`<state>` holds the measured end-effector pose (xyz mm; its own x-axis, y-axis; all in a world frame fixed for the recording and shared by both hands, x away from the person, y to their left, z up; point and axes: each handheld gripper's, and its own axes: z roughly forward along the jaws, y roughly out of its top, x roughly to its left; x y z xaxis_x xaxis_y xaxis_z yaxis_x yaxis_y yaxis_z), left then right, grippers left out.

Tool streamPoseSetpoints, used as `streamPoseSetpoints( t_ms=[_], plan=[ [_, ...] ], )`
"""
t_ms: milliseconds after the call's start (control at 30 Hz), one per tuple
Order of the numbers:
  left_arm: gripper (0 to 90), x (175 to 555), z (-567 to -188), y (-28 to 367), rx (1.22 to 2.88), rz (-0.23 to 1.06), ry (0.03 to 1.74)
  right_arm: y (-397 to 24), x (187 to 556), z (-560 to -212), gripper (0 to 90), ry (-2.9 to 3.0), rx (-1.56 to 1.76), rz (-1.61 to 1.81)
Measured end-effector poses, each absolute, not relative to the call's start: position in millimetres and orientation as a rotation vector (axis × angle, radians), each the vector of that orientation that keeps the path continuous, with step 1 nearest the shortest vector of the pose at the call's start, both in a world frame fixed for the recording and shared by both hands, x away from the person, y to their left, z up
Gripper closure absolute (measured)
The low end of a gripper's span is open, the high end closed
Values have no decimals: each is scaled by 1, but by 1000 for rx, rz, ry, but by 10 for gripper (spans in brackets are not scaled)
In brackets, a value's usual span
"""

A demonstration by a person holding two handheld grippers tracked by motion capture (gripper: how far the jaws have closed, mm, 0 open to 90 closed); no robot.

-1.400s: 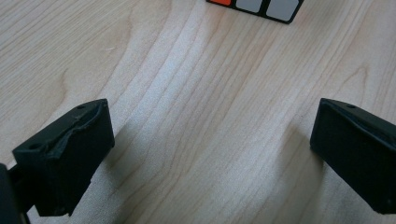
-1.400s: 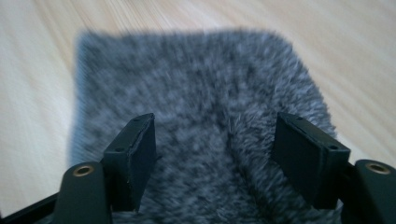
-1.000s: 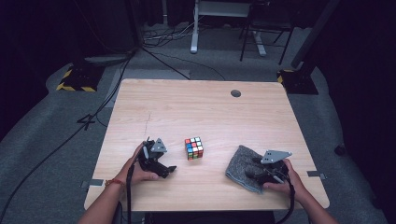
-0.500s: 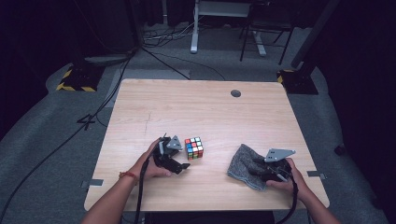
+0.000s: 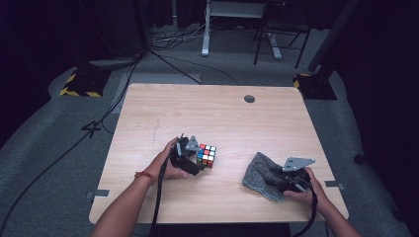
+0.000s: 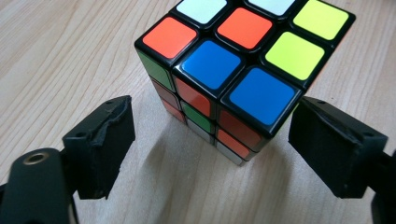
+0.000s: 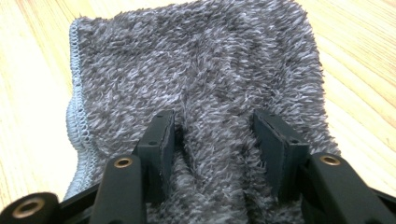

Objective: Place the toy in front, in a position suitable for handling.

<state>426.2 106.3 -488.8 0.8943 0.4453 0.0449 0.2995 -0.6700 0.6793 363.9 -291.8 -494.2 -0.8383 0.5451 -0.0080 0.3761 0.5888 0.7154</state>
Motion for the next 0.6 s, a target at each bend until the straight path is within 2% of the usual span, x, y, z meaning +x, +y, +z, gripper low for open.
streamPoseSetpoints(
  t_ms=[100,167,367,600],
  plan=[
    [156,433,-485,103,2340,185,538,-292,363,-495,506,2590,764,1093],
    [156,434,-482,101,2319,227,482,-292,364,-495,504,2590,766,1094],
    [158,440,-485,93,2322,109,457,-292,364,-495,503,2591,771,1099],
    [169,440,-488,90,2317,103,445,-292,364,-494,508,2594,762,1091]
  ],
)
